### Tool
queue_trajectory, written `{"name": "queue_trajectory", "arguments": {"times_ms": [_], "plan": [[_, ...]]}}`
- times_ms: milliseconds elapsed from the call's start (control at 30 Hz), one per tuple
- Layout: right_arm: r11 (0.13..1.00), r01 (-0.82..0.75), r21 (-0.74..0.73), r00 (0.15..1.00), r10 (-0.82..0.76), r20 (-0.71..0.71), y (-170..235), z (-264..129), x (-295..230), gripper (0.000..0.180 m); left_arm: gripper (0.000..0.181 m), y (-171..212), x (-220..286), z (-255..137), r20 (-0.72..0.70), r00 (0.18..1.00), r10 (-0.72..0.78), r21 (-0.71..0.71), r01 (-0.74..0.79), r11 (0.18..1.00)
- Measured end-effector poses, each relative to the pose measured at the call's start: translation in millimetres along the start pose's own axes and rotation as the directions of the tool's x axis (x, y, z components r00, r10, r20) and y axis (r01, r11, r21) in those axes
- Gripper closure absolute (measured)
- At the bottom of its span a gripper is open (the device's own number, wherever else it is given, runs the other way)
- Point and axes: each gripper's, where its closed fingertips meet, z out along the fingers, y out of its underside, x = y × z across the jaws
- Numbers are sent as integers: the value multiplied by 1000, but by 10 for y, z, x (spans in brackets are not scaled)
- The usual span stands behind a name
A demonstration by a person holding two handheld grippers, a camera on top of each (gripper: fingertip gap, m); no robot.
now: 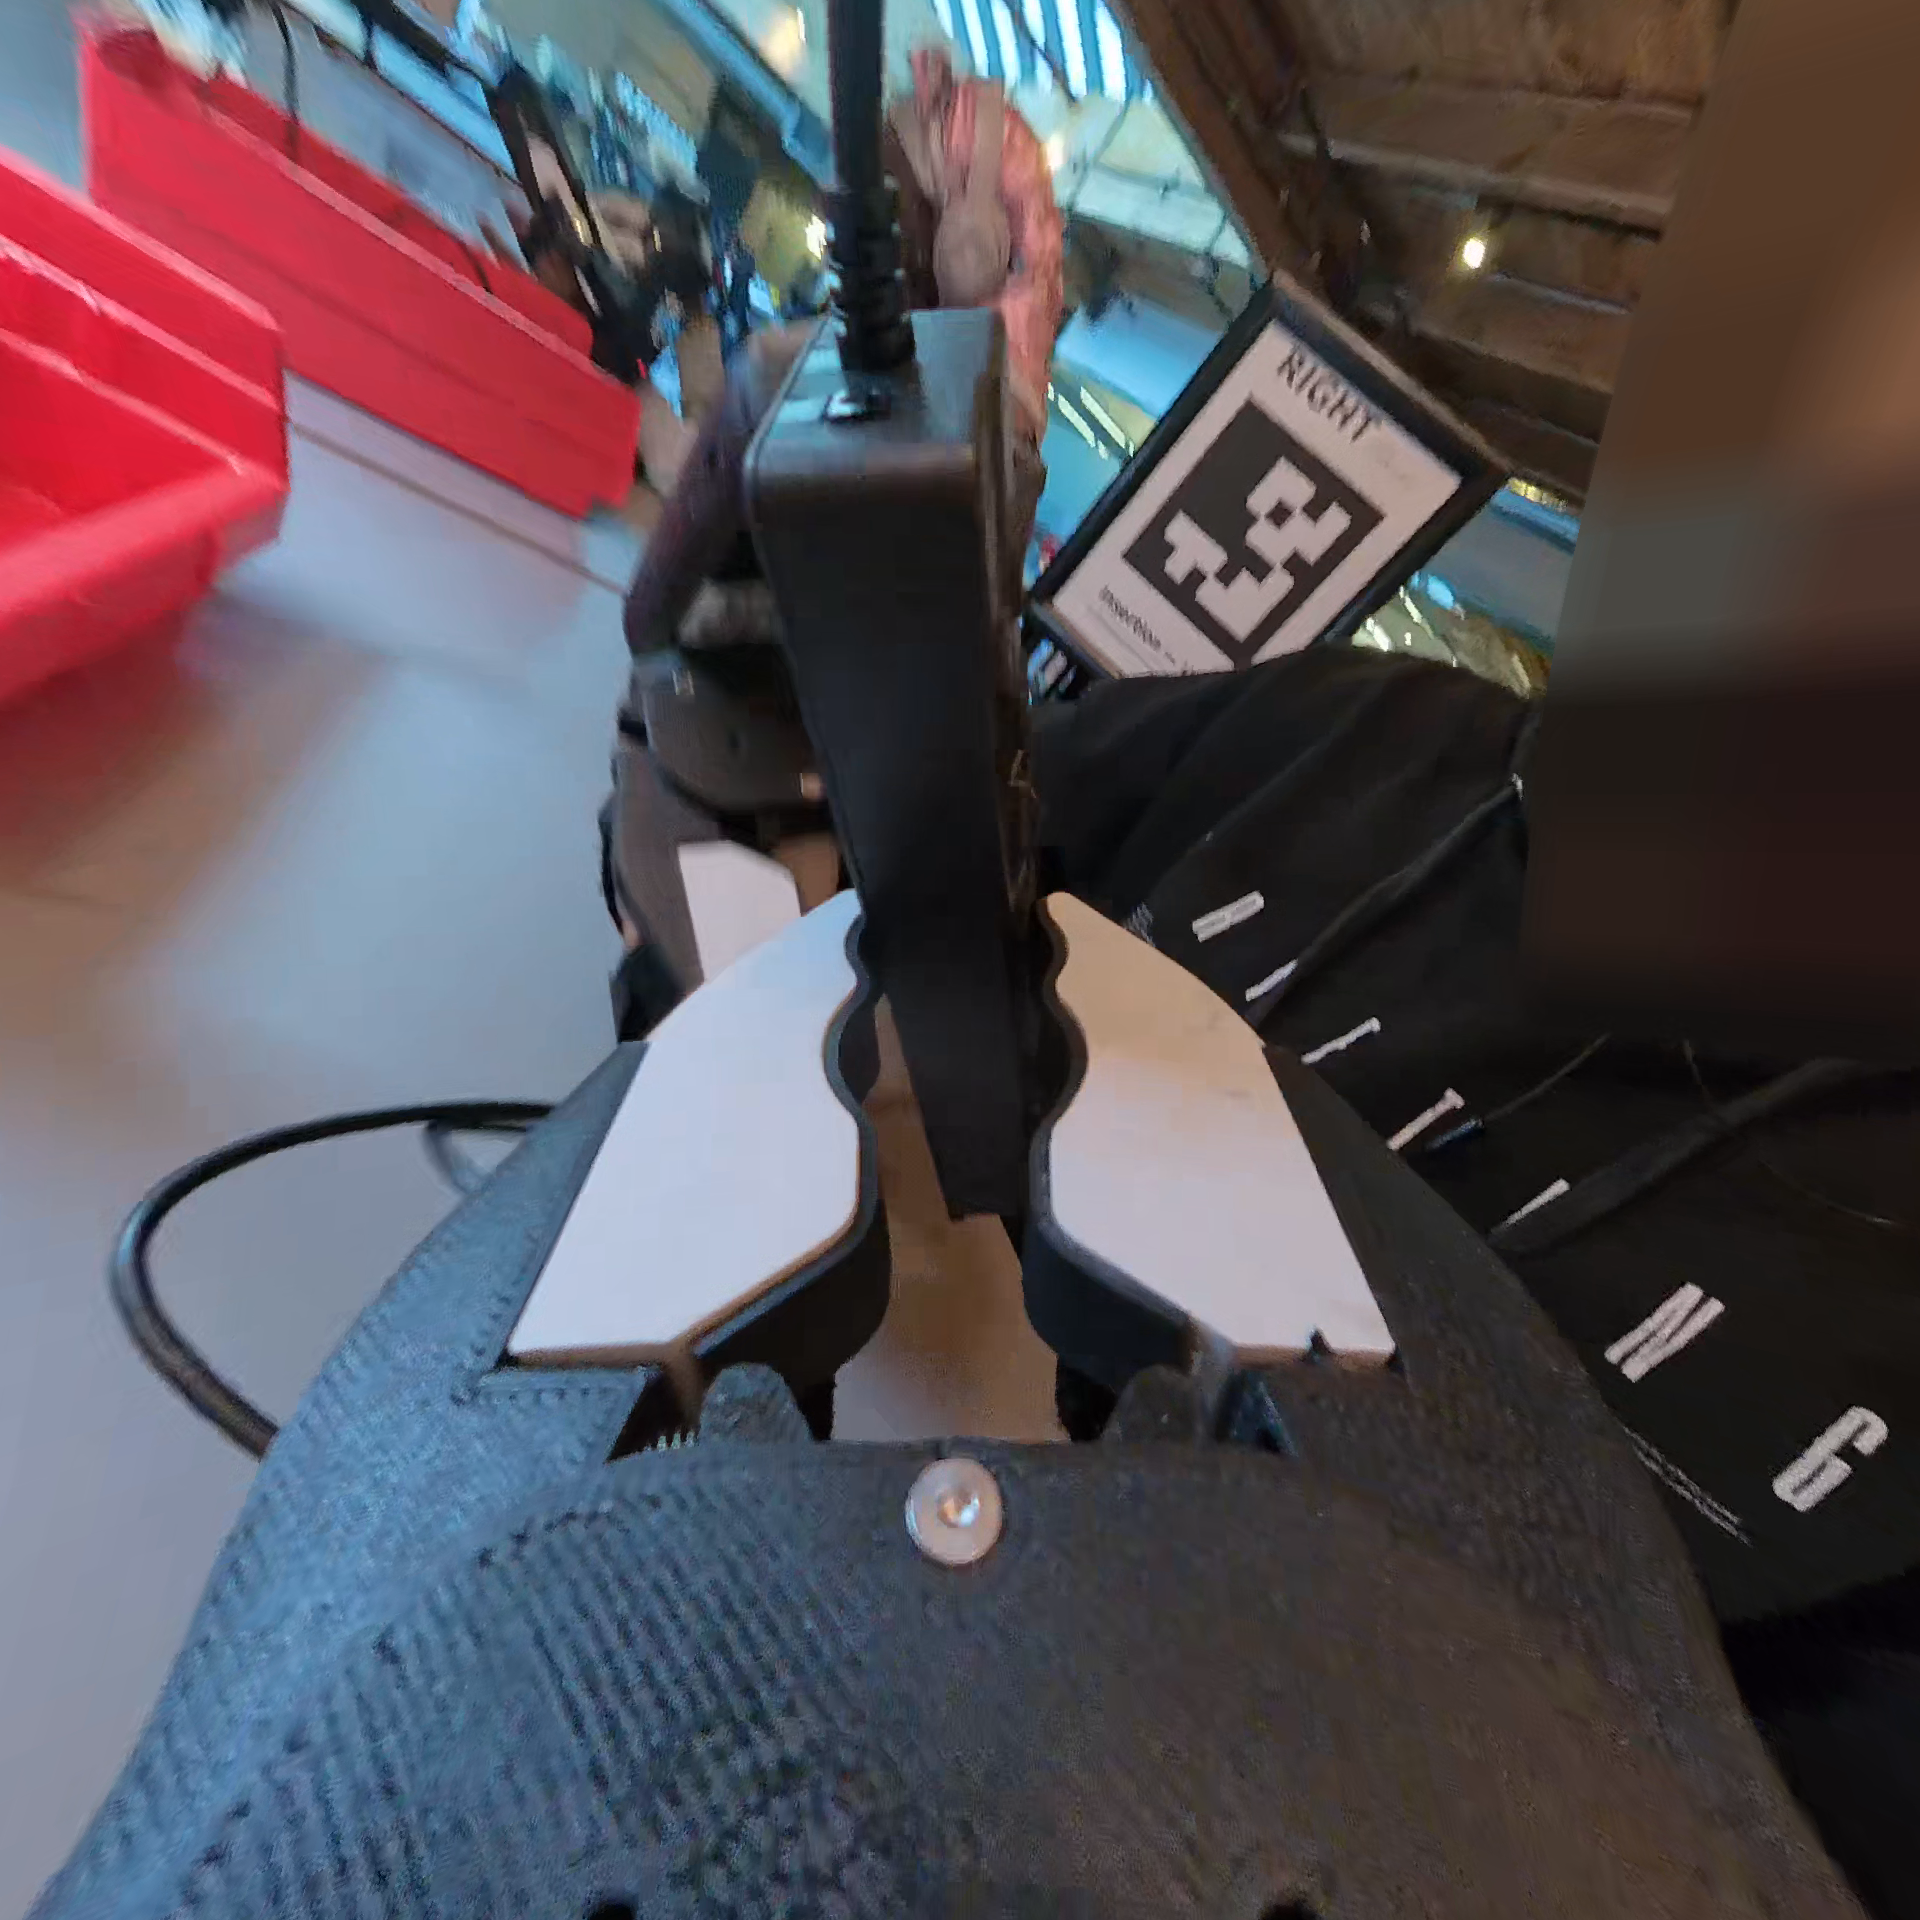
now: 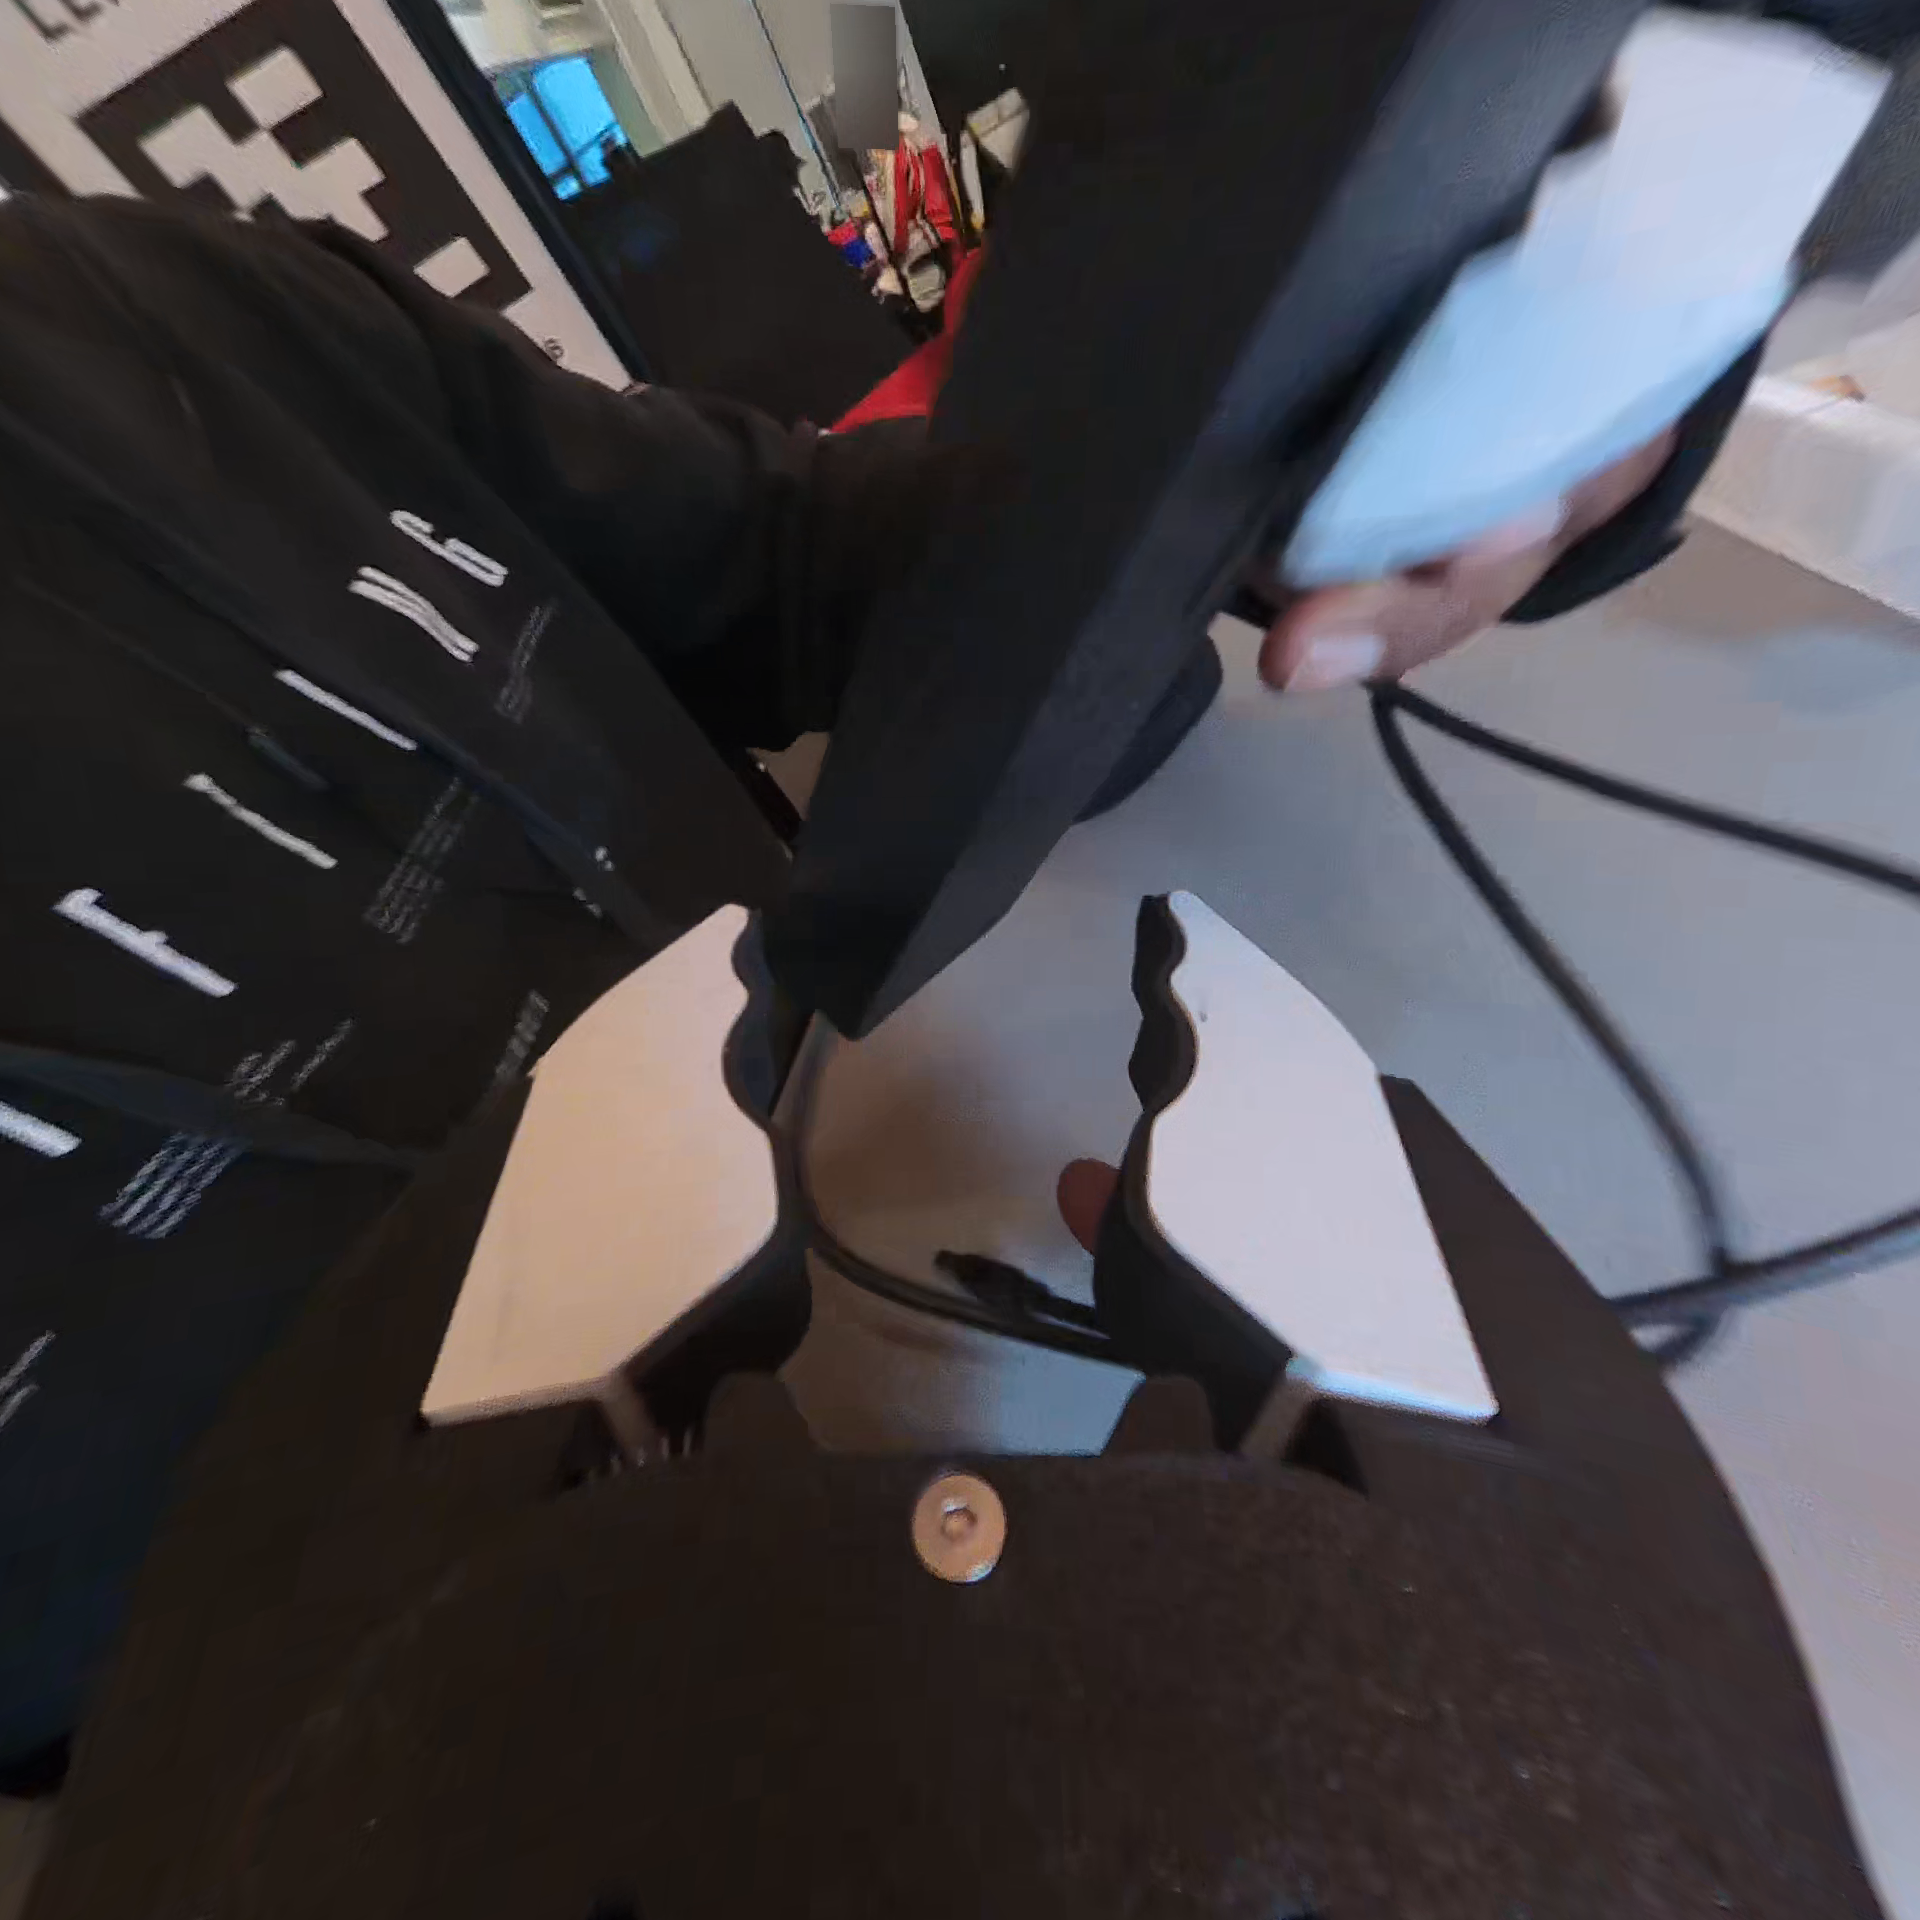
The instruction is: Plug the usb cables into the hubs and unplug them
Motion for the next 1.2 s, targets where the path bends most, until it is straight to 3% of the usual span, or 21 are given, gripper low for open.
{"name": "queue_trajectory", "arguments": {"times_ms": [100,167,333,433,633,767,933,1100,1200], "plan": [[986,106,-126,978,-126,-165,206,159,247,113,155,-157,16,-62,-15,999,-36,111,37,993],[957,188,-223,956,-230,-183,272,148,272,105,154,-176,104,-70,-88,994,-69,135,81,988],[989,129,75,987,-121,-110,-232,-329,112,103,155,226,262,16,-175,980,-97,-84,83,993],[977,114,178,993,-108,-44,-376,-486,15,103,155,477,312,163,-217,969,-117,-225,67,972],[975,156,159,976,-177,127,-295,-201,-314,103,155,778,388,374,-322,928,-190,-375,59,925],[976,188,109,970,-202,135,-172,-2,-341,118,155,851,347,416,-337,915,-221,-389,79,918],[968,193,159,980,-197,7,-245,-129,-124,121,149,657,91,364,-168,972,-166,-260,119,958],[963,235,131,965,-215,-150,-267,-193,71,121,137,539,-112,296,51,999,-17,-181,26,983],[957,270,105,943,-240,-232,-277,-198,163,122,132,447,-187,285,84,994,-72,-93,80,992]]}}
